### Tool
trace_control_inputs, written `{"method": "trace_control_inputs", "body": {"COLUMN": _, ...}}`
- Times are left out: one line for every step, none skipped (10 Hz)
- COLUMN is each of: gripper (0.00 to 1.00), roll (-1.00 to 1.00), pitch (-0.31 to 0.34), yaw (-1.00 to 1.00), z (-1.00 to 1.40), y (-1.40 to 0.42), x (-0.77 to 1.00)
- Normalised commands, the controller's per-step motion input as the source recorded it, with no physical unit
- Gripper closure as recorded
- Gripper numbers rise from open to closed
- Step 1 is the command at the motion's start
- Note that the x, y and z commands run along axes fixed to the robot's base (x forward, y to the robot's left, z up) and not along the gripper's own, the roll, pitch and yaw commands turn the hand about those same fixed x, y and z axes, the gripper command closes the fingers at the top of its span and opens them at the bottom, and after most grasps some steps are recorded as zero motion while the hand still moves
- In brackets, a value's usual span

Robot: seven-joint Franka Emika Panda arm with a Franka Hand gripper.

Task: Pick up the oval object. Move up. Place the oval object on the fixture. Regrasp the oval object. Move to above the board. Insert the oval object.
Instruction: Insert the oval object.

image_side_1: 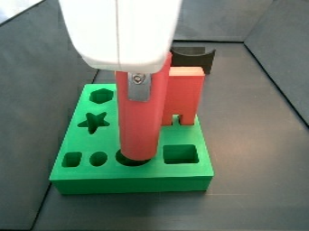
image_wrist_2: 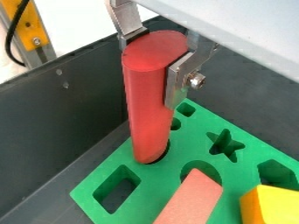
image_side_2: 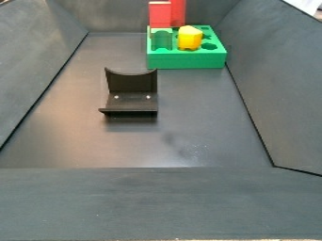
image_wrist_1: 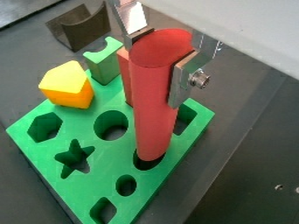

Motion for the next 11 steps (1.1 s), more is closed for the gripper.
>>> {"method": "trace_control_inputs", "body": {"gripper": 1.00, "roll": -0.01, "pitch": 0.000, "yaw": 0.26, "z": -0.13, "y": 0.00, "x": 0.00}}
{"method": "trace_control_inputs", "body": {"gripper": 1.00, "roll": 0.00, "pitch": -0.020, "yaw": 0.25, "z": -0.21, "y": 0.00, "x": -0.04}}
{"method": "trace_control_inputs", "body": {"gripper": 1.00, "roll": 0.00, "pitch": -0.016, "yaw": 0.19, "z": -0.21, "y": 0.00, "x": -0.03}}
{"method": "trace_control_inputs", "body": {"gripper": 1.00, "roll": 0.00, "pitch": -0.013, "yaw": 0.13, "z": -0.15, "y": -0.01, "x": -0.01}}
{"method": "trace_control_inputs", "body": {"gripper": 1.00, "roll": -0.01, "pitch": -0.020, "yaw": 0.10, "z": -0.13, "y": -0.03, "x": 0.00}}
{"method": "trace_control_inputs", "body": {"gripper": 1.00, "roll": 0.00, "pitch": -0.020, "yaw": 0.09, "z": -0.17, "y": -0.02, "x": -0.03}}
{"method": "trace_control_inputs", "body": {"gripper": 1.00, "roll": 0.00, "pitch": -0.024, "yaw": 0.00, "z": -0.17, "y": 0.00, "x": -0.09}}
{"method": "trace_control_inputs", "body": {"gripper": 1.00, "roll": 0.00, "pitch": -0.039, "yaw": 0.00, "z": -0.16, "y": 0.00, "x": -0.17}}
{"method": "trace_control_inputs", "body": {"gripper": 1.00, "roll": -0.01, "pitch": -0.039, "yaw": 0.00, "z": -0.11, "y": 0.00, "x": -0.19}}
{"method": "trace_control_inputs", "body": {"gripper": 1.00, "roll": -0.02, "pitch": -0.044, "yaw": -0.04, "z": -0.09, "y": 0.00, "x": -0.21}}
{"method": "trace_control_inputs", "body": {"gripper": 1.00, "roll": -0.02, "pitch": -0.047, "yaw": -0.05, "z": -0.11, "y": 0.00, "x": -0.20}}
